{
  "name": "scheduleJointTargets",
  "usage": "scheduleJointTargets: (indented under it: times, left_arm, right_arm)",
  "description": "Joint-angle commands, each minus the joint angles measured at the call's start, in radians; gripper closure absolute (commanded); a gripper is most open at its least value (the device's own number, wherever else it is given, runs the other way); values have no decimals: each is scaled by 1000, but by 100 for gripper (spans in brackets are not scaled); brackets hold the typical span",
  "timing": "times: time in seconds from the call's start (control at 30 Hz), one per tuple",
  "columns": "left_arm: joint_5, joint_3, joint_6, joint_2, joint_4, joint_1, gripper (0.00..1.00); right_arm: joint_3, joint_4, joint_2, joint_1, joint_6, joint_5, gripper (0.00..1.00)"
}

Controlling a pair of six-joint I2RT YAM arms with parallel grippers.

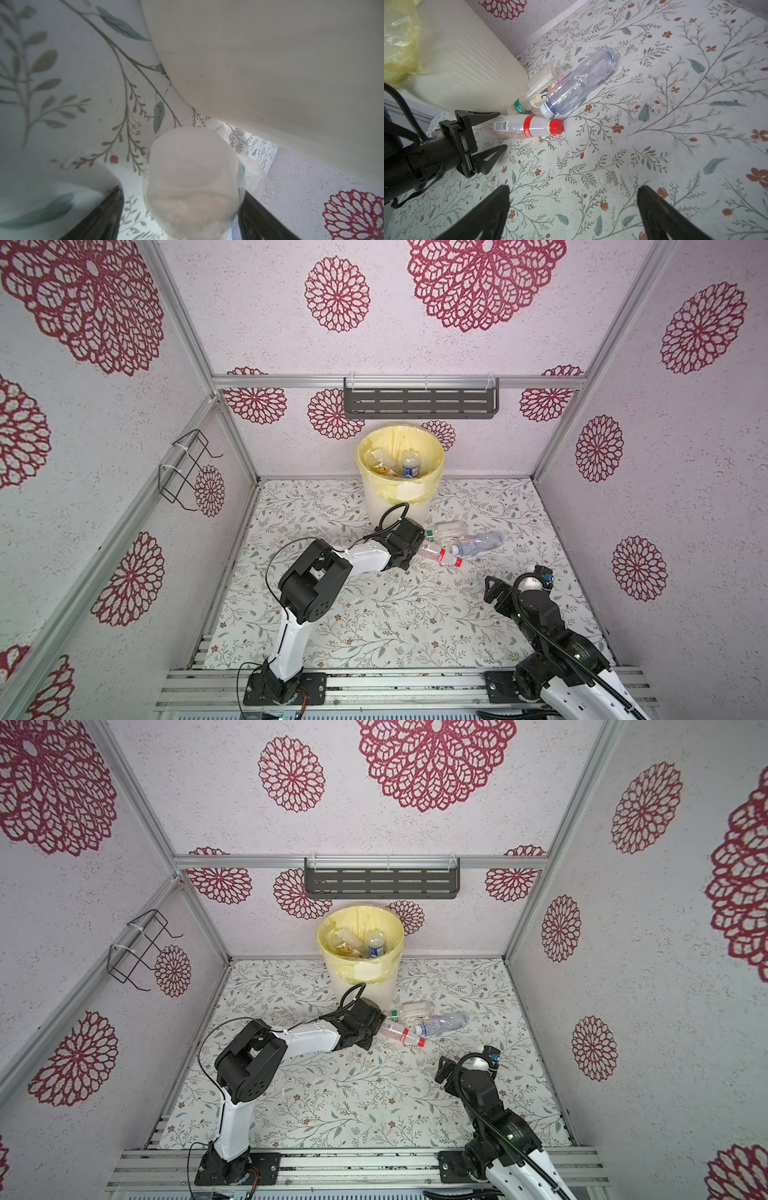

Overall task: Throw the plastic bottles in the bin
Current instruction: 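Lift the red-cap bottle with the left gripper and carry it over the bin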

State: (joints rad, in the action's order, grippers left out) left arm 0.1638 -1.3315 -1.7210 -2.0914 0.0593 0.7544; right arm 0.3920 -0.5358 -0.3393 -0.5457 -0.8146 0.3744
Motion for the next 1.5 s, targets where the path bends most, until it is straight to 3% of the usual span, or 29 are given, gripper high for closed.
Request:
scheduleJointTargets:
  times: [0.0, 0.57, 1.1, 1.47]
  left_arm:
    - [21, -1, -7, -41, -3, -7, 18]
    - [17, 107, 2, -32, -71, -9, 43]
    - [-15, 360, 48, 117, -206, -18, 47]
    - [15, 441, 225, 382, -109, -42, 48]
  right_arm:
    - [-4, 31, -8, 3, -12, 24, 1]
    - [-10, 24, 5, 3, -25, 29, 1]
    - [-15, -1, 28, 4, -51, 16, 1]
    - [-37, -2, 14, 4, -81, 8, 1]
